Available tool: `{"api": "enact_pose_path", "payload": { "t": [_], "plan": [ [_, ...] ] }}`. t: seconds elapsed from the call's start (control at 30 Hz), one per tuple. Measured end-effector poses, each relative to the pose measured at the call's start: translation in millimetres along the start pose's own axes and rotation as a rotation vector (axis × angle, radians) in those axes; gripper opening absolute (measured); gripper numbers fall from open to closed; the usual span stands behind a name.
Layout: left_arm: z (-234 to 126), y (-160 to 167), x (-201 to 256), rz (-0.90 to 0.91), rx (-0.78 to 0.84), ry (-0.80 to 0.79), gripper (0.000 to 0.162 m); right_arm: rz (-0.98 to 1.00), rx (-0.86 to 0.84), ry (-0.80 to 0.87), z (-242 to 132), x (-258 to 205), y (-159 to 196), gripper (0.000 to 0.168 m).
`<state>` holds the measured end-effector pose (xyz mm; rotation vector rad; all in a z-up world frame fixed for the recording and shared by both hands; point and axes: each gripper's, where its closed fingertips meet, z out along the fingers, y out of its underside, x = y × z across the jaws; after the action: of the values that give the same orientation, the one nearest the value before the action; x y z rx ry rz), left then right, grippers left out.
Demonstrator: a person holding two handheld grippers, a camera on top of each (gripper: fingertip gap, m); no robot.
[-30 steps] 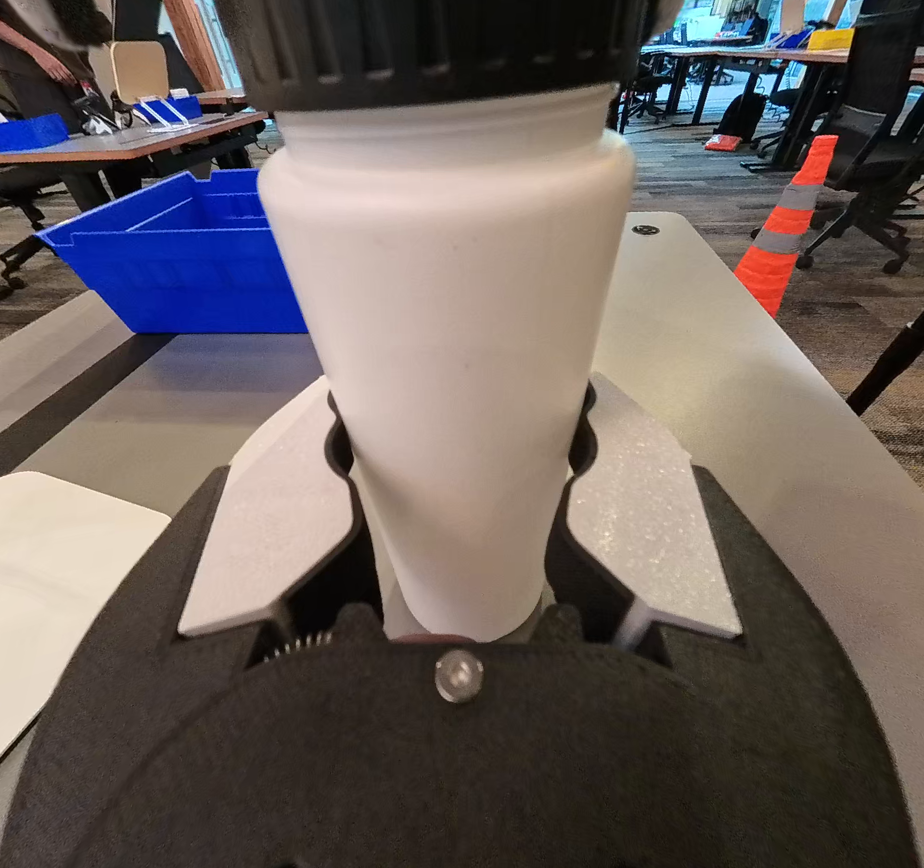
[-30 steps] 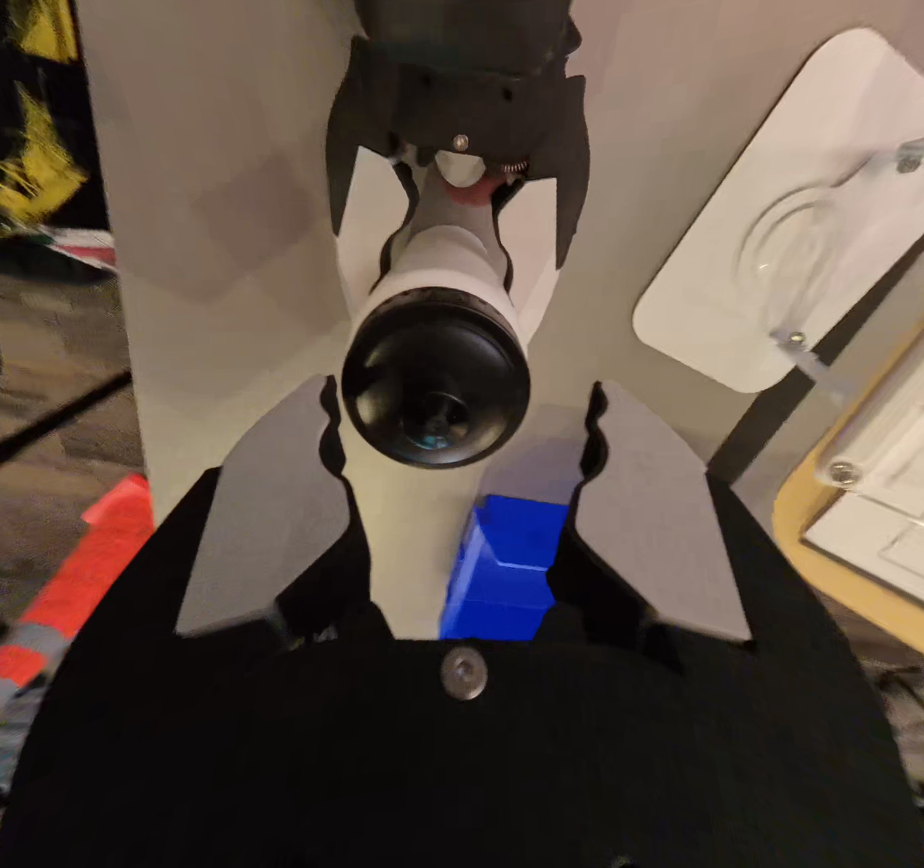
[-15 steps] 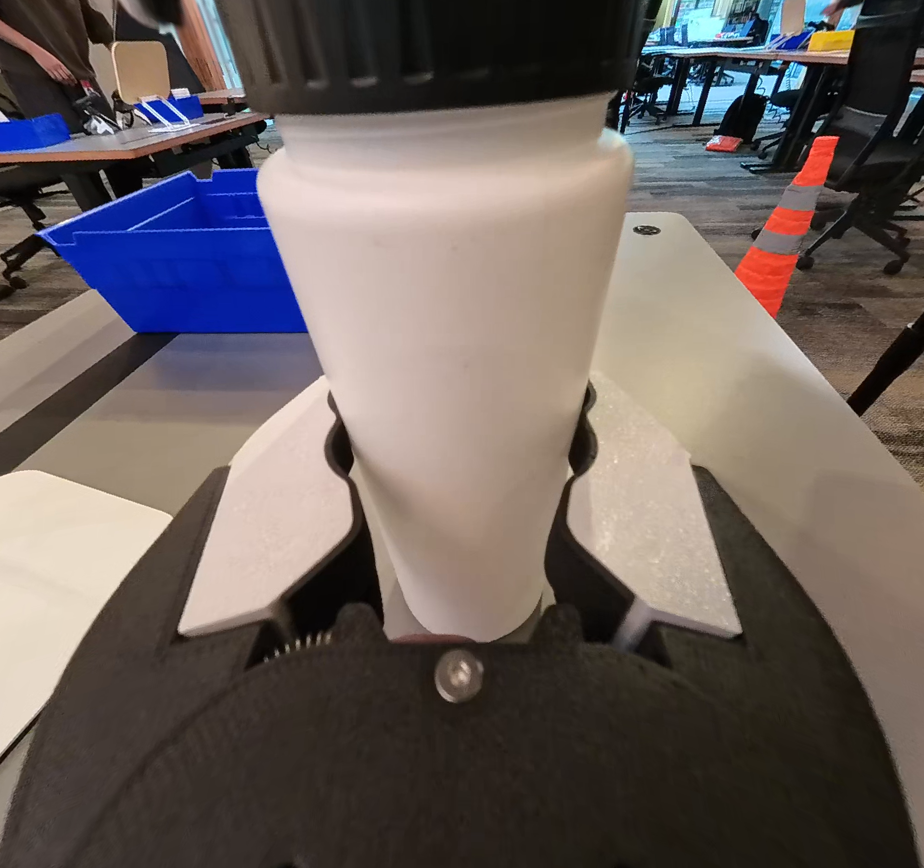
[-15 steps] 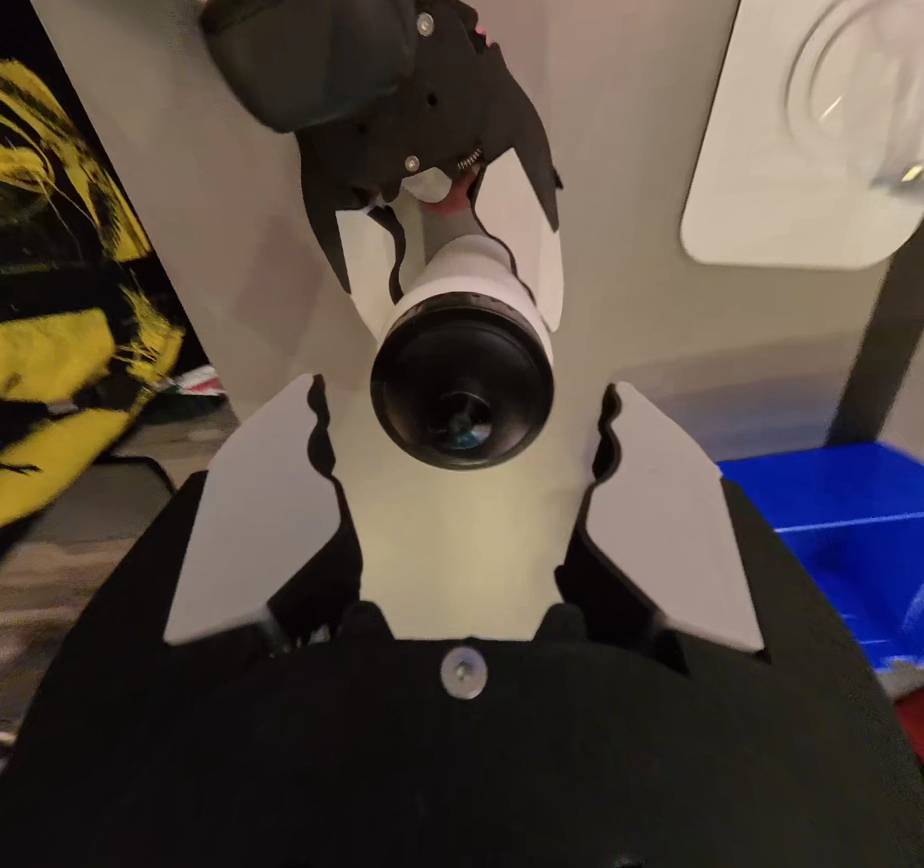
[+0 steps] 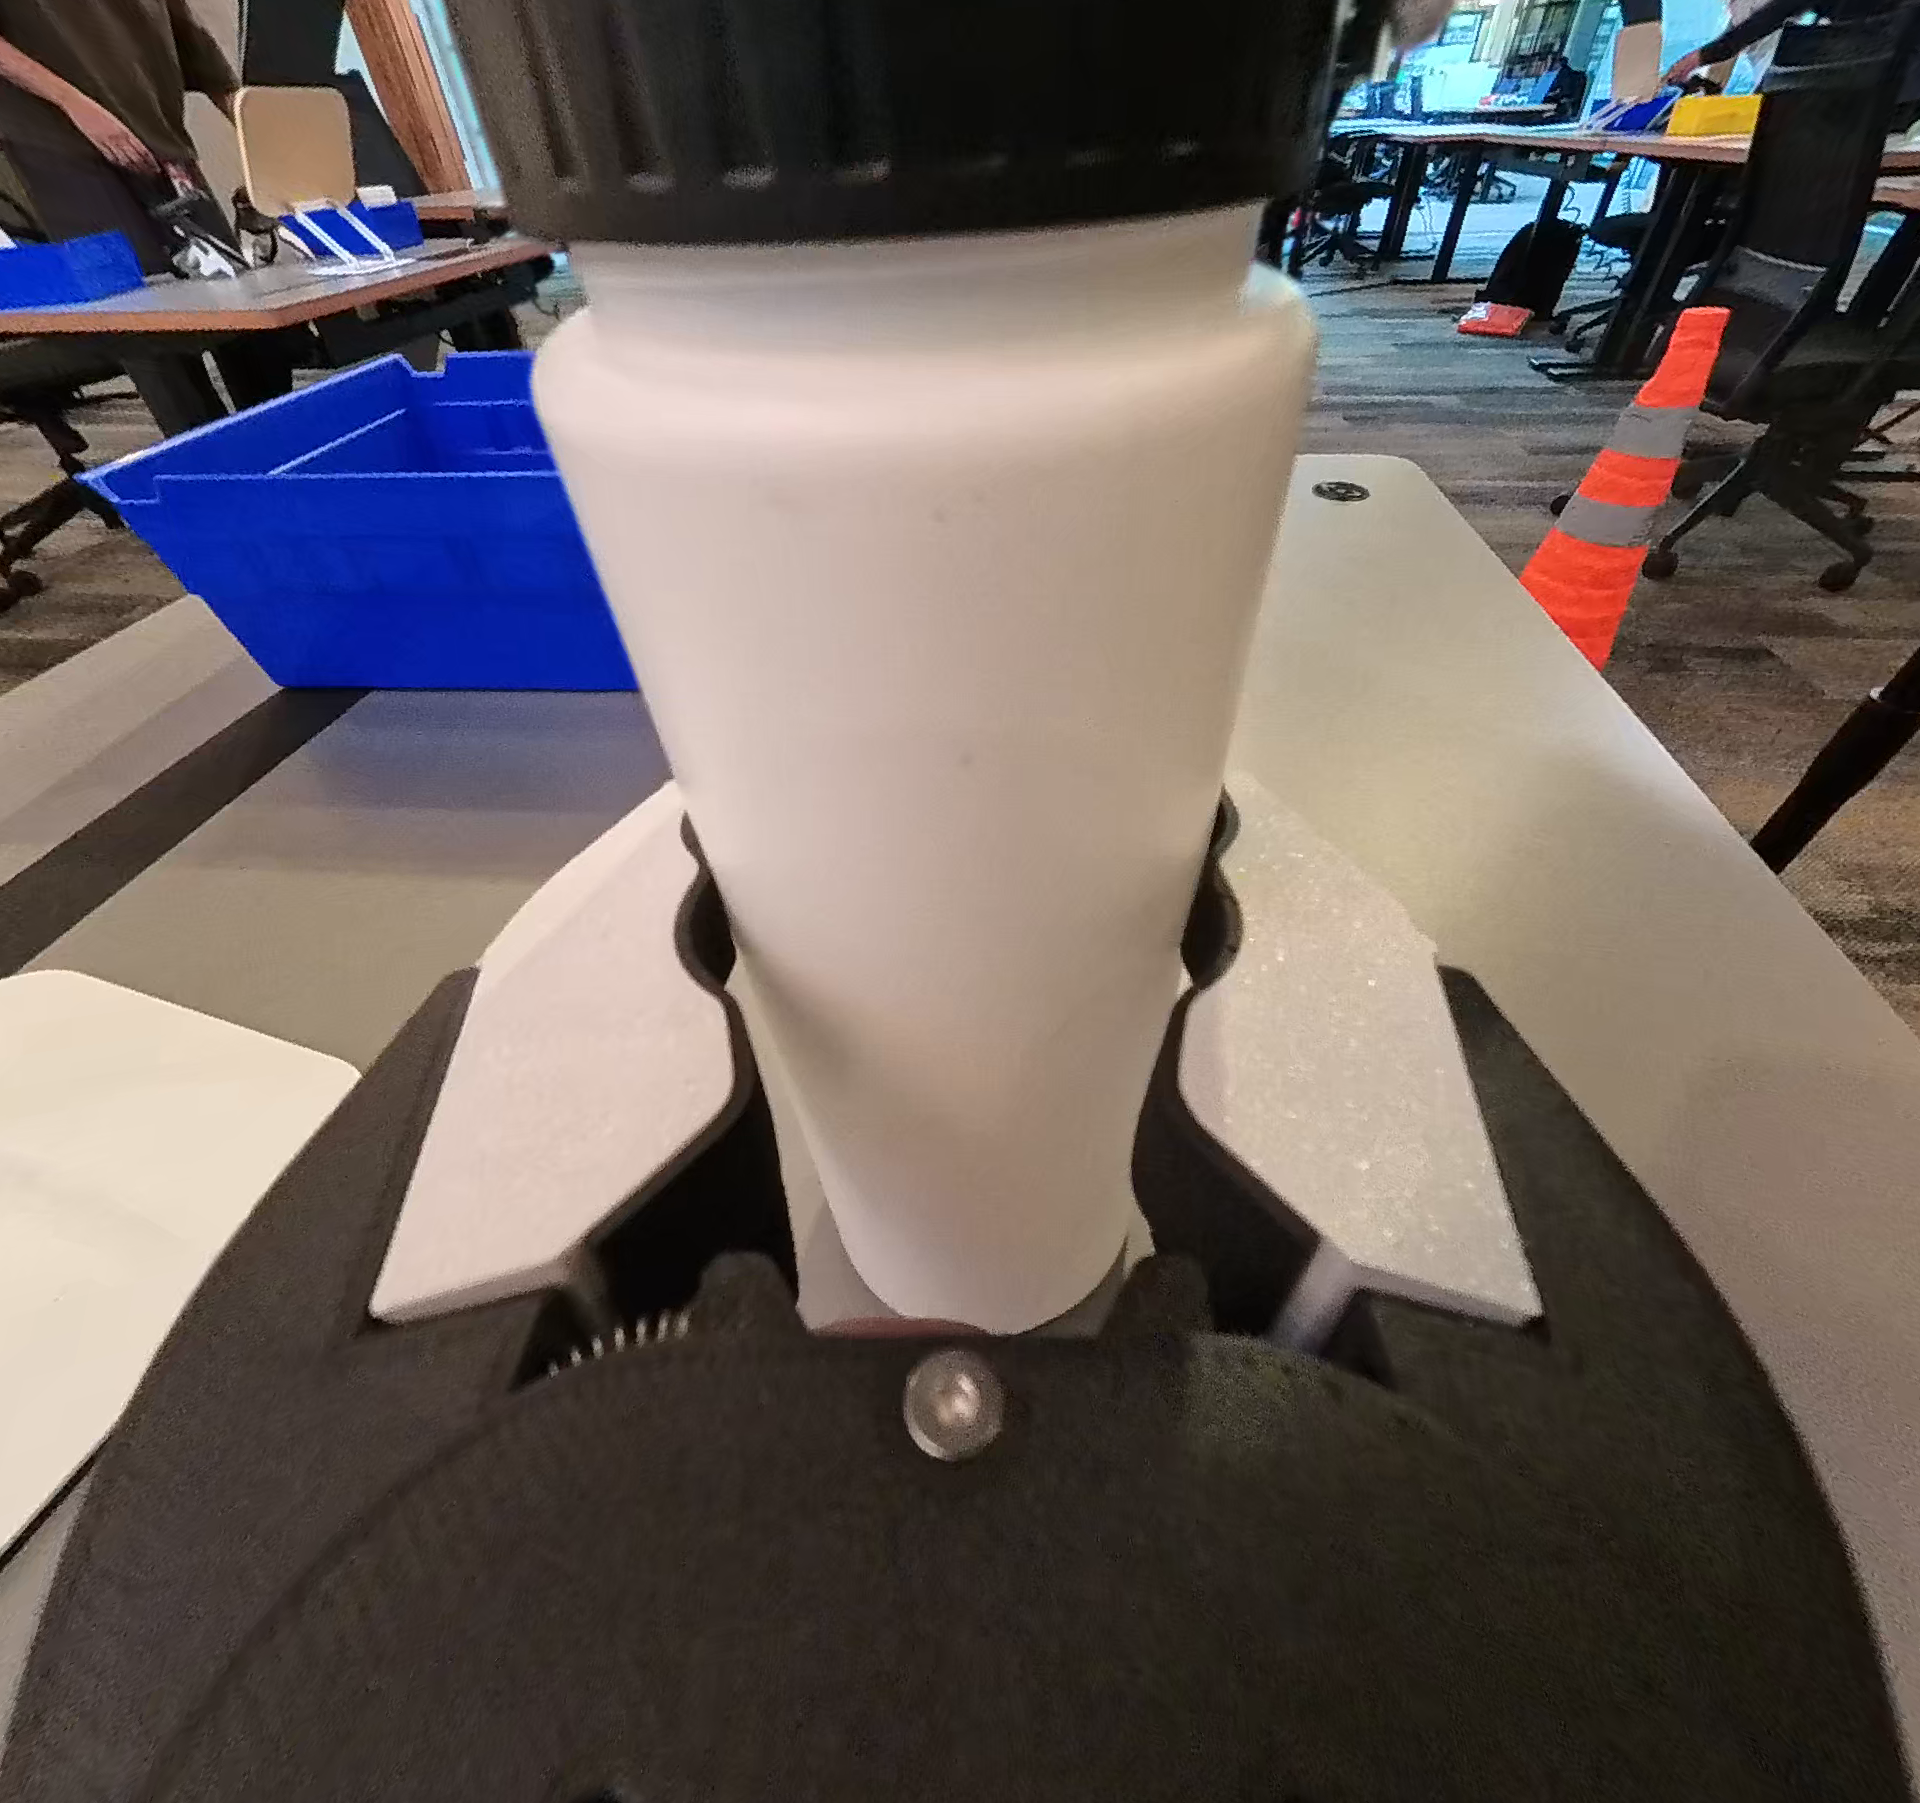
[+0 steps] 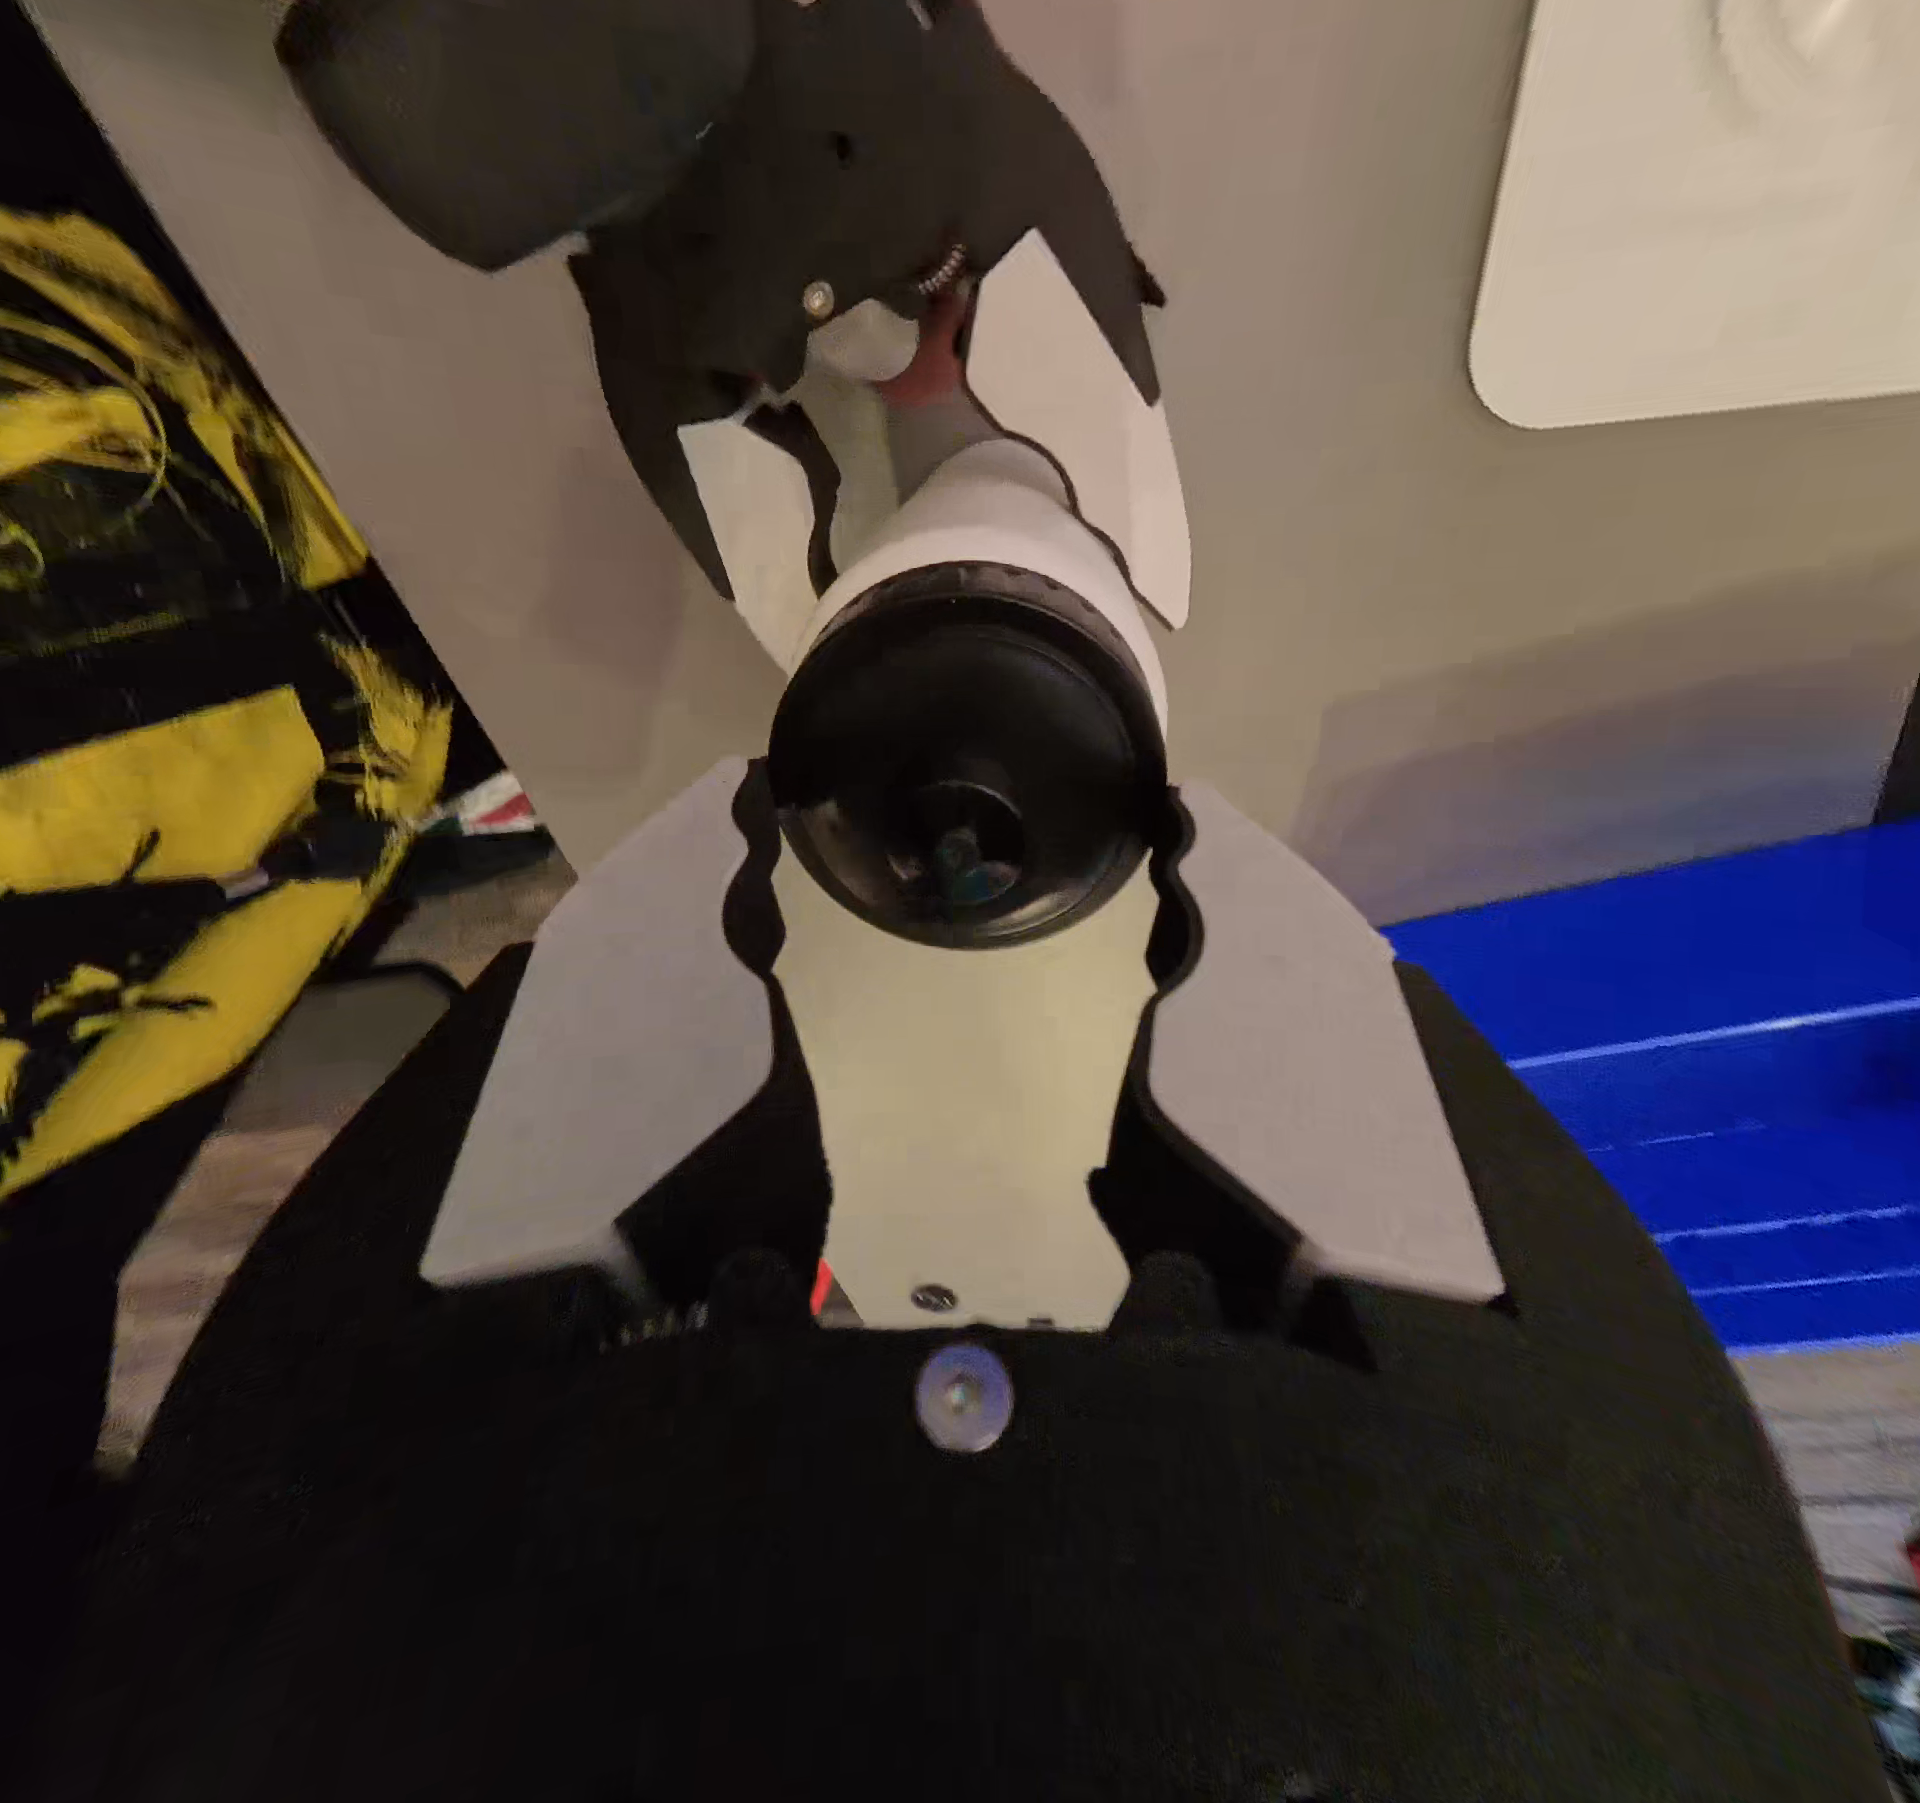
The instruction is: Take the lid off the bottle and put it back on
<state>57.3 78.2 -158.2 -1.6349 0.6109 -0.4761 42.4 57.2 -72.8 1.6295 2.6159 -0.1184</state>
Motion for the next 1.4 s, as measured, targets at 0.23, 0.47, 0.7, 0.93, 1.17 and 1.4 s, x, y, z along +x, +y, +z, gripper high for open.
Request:
{"api": "enact_pose_path", "payload": {
  "t": [0.23,0.47,0.7,0.93,1.17,1.4],
  "plan": [
    [1,0,3,0.018,-0.009,0.002,0.086,-0.298,-0.037,0.094,-7,7,4,0.101],
    [1,0,2,0.015,-0.010,-0.001,0.086,-0.499,-0.133,0.062,6,-1,8,0.075],
    [1,0,1,0.012,-0.006,-0.008,0.086,0.048,-0.036,0.011,9,-8,6,0.075],
    [2,0,2,0.018,-0.006,-0.001,0.086,-0.295,-0.093,0.029,7,-2,11,0.100],
    [2,0,2,0.013,-0.004,-0.002,0.086,-0.405,-0.111,0.046,6,-2,4,0.073],
    [3,0,2,0.013,0.006,-0.009,0.086,0.101,0.005,0.023,7,-5,1,0.074]
  ]
}}
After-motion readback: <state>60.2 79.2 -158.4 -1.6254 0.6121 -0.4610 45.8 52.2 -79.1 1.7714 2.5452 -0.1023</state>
